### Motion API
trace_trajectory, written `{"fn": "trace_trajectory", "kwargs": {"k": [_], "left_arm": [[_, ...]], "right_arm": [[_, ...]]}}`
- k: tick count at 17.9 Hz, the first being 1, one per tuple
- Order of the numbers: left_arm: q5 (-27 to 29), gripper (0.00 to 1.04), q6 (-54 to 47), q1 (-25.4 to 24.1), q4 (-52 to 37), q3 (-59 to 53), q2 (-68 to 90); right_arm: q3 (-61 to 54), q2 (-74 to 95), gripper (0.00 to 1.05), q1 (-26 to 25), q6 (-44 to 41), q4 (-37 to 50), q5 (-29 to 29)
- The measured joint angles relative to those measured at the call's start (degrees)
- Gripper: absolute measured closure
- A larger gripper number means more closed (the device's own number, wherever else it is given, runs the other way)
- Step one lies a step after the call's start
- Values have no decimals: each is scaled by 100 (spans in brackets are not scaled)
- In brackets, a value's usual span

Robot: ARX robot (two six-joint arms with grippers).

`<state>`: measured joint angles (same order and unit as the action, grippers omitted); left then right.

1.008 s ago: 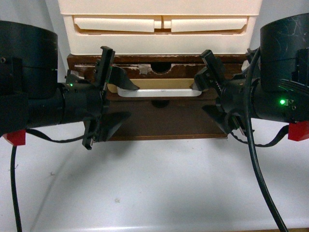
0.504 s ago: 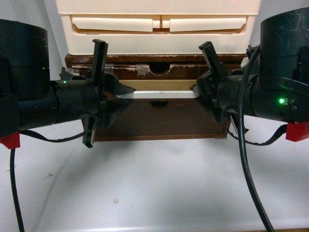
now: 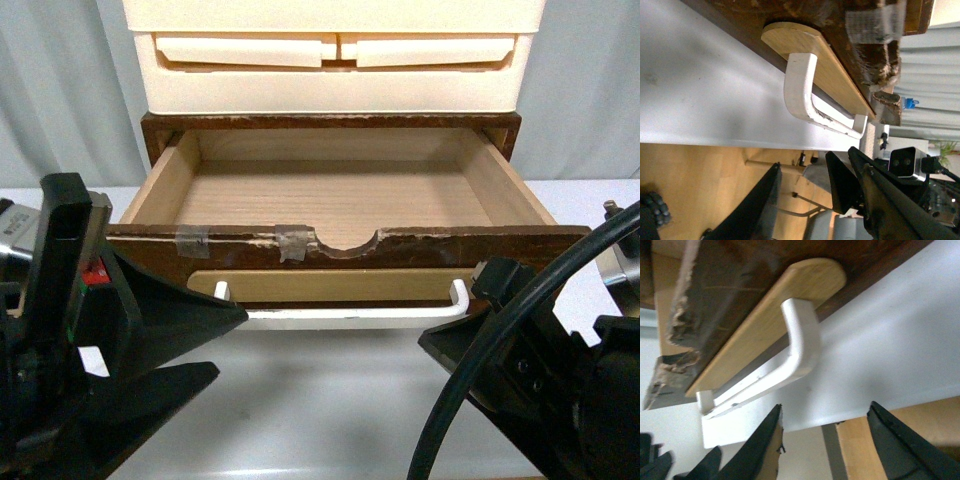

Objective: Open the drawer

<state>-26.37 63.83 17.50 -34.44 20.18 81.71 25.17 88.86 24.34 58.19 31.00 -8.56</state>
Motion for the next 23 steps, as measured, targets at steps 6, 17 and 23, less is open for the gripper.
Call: {"fn": "trace_trajectory", "kwargs": {"k": [6,17,23], "left_arm": [[2514,37,-3005,-81,-1263,-837,-994],[3139,103,-6280,-1250,-575,-1908,-3993],[2638,103,-6284,-1735,811,-1967,-5493]], "right_arm": [[-1010,46,41,48,-2428,2708,2262],[-2308,-4046,103,-1622,-5779,1482,1707],[-2450,-5803,103,-2468,-5790,-48,879]]}}
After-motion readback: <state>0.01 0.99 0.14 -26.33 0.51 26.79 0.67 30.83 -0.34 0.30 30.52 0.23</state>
